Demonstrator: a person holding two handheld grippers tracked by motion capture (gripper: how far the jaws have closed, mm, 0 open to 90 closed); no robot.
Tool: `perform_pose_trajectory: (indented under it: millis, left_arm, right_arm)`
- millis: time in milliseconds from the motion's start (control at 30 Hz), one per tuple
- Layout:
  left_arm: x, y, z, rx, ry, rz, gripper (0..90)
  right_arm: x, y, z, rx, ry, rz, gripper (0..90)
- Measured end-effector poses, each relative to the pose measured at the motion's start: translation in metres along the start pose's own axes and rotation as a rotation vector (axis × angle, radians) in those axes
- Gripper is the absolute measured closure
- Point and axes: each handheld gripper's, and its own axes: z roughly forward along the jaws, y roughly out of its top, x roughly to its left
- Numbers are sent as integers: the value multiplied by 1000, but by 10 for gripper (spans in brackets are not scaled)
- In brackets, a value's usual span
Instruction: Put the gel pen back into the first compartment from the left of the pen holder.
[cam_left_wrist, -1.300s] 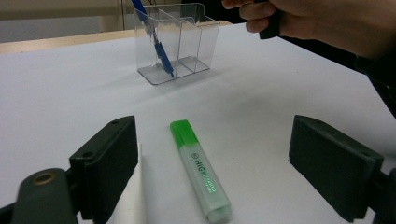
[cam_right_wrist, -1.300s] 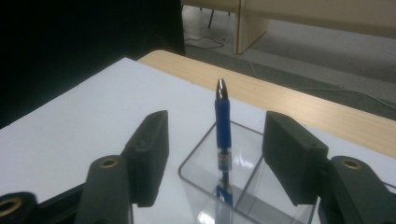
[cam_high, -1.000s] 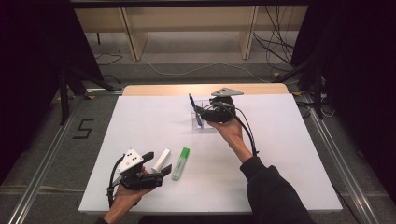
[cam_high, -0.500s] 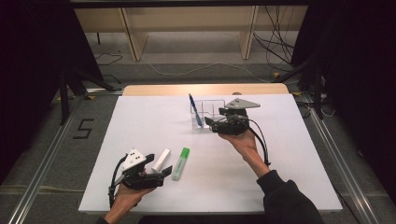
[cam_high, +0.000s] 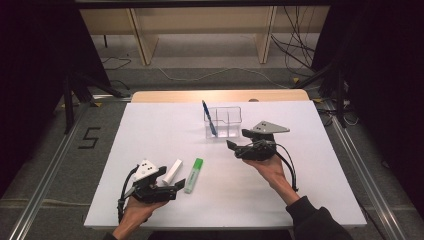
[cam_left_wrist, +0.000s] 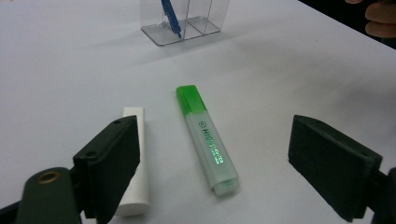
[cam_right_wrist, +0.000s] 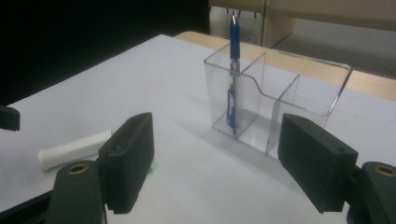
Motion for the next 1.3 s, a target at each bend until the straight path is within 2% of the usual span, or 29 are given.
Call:
perform_pose_trajectory:
  millis: [133, 167, 500, 733, 867, 1167, 1233, 1300]
  left_arm:
    - [-1, 1, 0, 7, -1, -1, 160]
    - [-1, 1, 0, 10, -2, 0, 159]
    - [-2, 2, 3, 36, -13, -5, 160]
    - [-5, 6, 7, 61, -19, -10, 161]
    - [-6, 9, 11, 96, -24, -7, 162]
    - [-12, 16, 20, 139, -29, -14, 169]
    - [-13, 20, 26, 174, -24, -8, 169]
    - [-14, 21, 28, 188, -24, -8, 170]
  right_arm:
    - [0, -5, -4, -3, -13, 2, 280]
    - [-1, -6, -6, -5, 1, 2, 273]
    - [0, -15, -19, -6, 14, 31, 261]
    - [-2, -25, -33, -3, 23, 32, 252]
    - [-3, -29, -41, -7, 19, 51, 251]
    - [-1, -38, -51, -5, 27, 50, 239]
    - [0, -40, -53, -4, 30, 44, 233]
    - [1, -40, -54, -2, 29, 47, 231]
